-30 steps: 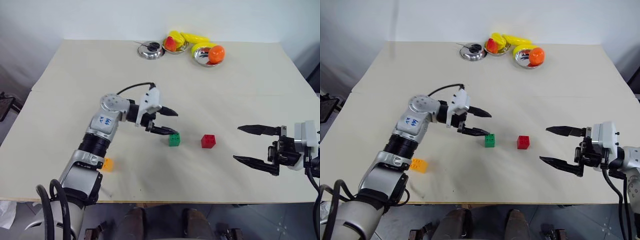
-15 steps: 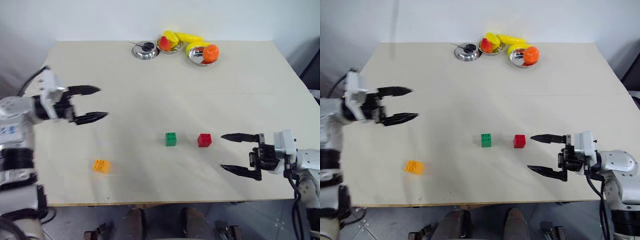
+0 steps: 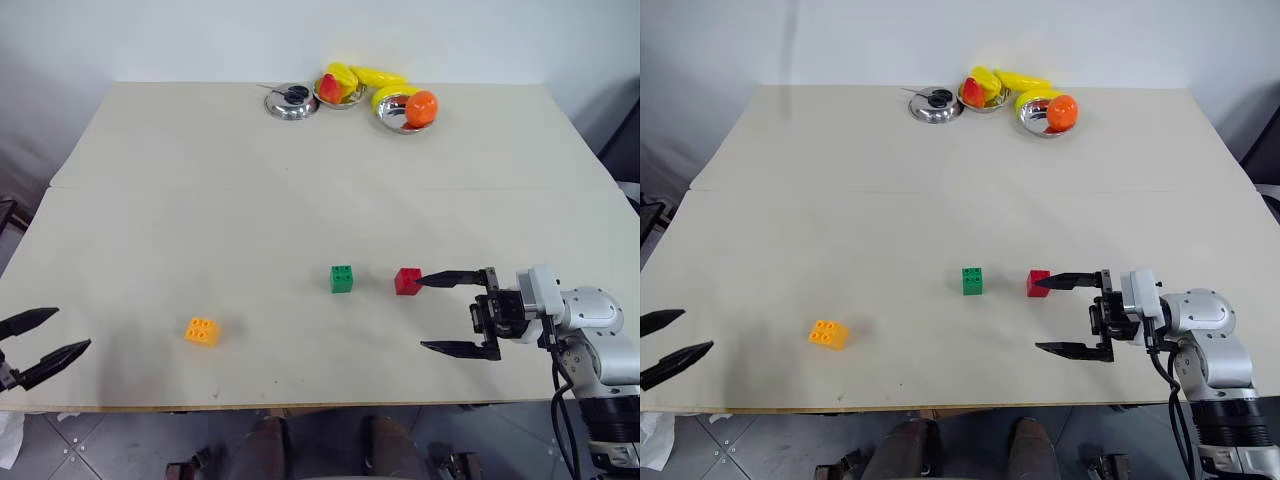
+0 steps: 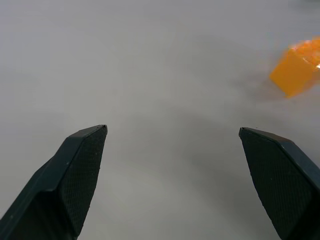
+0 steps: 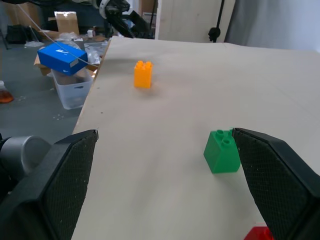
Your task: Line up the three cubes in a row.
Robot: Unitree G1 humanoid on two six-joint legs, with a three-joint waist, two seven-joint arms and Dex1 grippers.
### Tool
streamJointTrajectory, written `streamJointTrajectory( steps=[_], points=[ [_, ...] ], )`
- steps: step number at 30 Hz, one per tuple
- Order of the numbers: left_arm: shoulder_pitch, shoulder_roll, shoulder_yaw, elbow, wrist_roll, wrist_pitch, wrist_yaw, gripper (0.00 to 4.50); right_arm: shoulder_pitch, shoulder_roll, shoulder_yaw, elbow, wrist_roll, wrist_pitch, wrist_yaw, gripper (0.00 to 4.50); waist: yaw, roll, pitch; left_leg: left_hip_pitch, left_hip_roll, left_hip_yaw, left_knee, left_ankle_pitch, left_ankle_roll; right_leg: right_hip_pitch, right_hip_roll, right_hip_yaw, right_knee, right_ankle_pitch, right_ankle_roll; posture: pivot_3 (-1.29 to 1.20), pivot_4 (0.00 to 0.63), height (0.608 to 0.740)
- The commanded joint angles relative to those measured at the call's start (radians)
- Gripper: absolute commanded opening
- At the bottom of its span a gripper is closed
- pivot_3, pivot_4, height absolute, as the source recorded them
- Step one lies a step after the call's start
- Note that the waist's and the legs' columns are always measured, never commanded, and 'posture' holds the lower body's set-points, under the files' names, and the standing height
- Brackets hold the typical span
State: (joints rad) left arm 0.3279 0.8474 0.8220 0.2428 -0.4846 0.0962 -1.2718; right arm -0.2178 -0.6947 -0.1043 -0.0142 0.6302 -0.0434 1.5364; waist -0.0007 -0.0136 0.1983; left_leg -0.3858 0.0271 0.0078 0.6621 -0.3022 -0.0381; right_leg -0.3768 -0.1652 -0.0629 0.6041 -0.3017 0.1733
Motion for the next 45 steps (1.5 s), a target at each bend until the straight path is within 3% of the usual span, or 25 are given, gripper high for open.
streamJointTrajectory(
  steps=[1, 5, 10, 18, 24, 30, 33, 41, 45],
  points=[
    [0.103, -0.071, 0.024, -0.137, -0.044, 0.007, 0.006, 4.48, -0.003, -0.02, -0.004, -0.003, 0.037, 0.001, 0.078, 4.5, -0.003, 0.0, 0.0, 0.0, 0.001, 0.001, 0.0, -0.001, 0.0, 0.0, 0.0, 0.0, -0.001, 0.0, 0.0, 0.0, 0.15, 0.74],
    [0.122, -0.143, -0.042, -0.287, -0.061, -0.005, 0.04, 4.48, -0.008, -0.066, 0.001, 0.017, 0.054, 0.039, 0.078, 4.5, 0.004, 0.0, 0.0, 0.001, 0.003, 0.001, 0.0, -0.001, -0.001, 0.0, 0.002, 0.0, -0.001, -0.001, -0.002, 0.0, 0.15, 0.74],
    [0.018, -0.134, -0.186, -0.381, -0.028, -0.054, 0.039, 4.48, -0.013, -0.095, 0.014, 0.035, 0.054, 0.054, 0.078, 4.5, 0.012, 0.0, 0.0, 0.001, 0.003, 0.001, 0.002, -0.001, -0.002, 0.0, 0.003, 0.0, -0.003, 0.0, -0.003, 0.0, 0.15, 0.74],
    [-0.361, 0.0, -0.502, -0.065, 0.11, -0.201, -0.137, 4.48, 0.027, -0.124, -0.027, 0.003, 0.055, 0.06, 0.059, 4.5, 0.005, 0.002, -0.001, 0.001, 0.003, 0.002, 0.001, -0.001, -0.002, -0.001, 0.003, 0.0, 0.001, 0.0, -0.003, 0.0, 0.15, 0.74],
    [-0.486, 0.002, -0.62, 0.058, 0.112, -0.247, -0.25, 4.48, 0.088, -0.154, -0.076, -0.046, 0.06, 0.077, 0.025, 4.5, -0.004, 0.002, -0.001, 0.001, 0.003, 0.005, 0.001, -0.002, -0.001, -0.002, 0.003, 0.0, 0.001, 0.0, -0.003, 0.0, 0.15, 0.74],
    [-0.522, -0.019, -0.668, 0.083, 0.117, -0.269, -0.235, 4.48, 0.168, -0.165, -0.129, -0.095, 0.061, 0.087, -0.001, 4.5, 0.001, 0.002, -0.001, 0.001, 0.003, 0.005, 0.002, -0.002, -0.001, -0.002, 0.003, 0.0, 0.002, 0.0, -0.003, 0.0, 0.15, 0.74],
    [-0.511, -0.015, -0.663, 0.103, 0.118, -0.299, -0.231, 3.88, 0.195, -0.163, -0.15, -0.114, 0.059, 0.091, -0.01, 4.5, 0.001, 0.002, -0.001, 0.001, 0.003, 0.005, 0.002, -0.002, -0.001, -0.002, 0.003, 0.0, 0.001, 0.0, -0.003, 0.0, 0.15, 0.74],
    [-0.539, -0.036, -0.685, 0.107, 0.104, -0.305, -0.226, 1.5, 0.235, -0.155, -0.187, -0.136, 0.052, 0.085, -0.022, 4.5, 0.001, 0.002, -0.001, 0.001, 0.003, 0.005, 0.002, -0.002, -0.001, -0.002, 0.003, 0.0, 0.002, 0.0, -0.003, 0.0, 0.15, 0.74],
    [-0.673, -0.111, -0.73, 0.07, 0.102, -0.226, -0.169, 1.51, 0.288, -0.167, -0.238, -0.149, 0.056, 0.081, -0.027, 4.5, 0.029, 0.003, -0.001, 0.0, 0.003, 0.005, 0.004, -0.002, -0.001, -0.002, 0.003, 0.0, 0.002, 0.001, -0.002, 0.0, 0.15, 0.74]
  ],
)
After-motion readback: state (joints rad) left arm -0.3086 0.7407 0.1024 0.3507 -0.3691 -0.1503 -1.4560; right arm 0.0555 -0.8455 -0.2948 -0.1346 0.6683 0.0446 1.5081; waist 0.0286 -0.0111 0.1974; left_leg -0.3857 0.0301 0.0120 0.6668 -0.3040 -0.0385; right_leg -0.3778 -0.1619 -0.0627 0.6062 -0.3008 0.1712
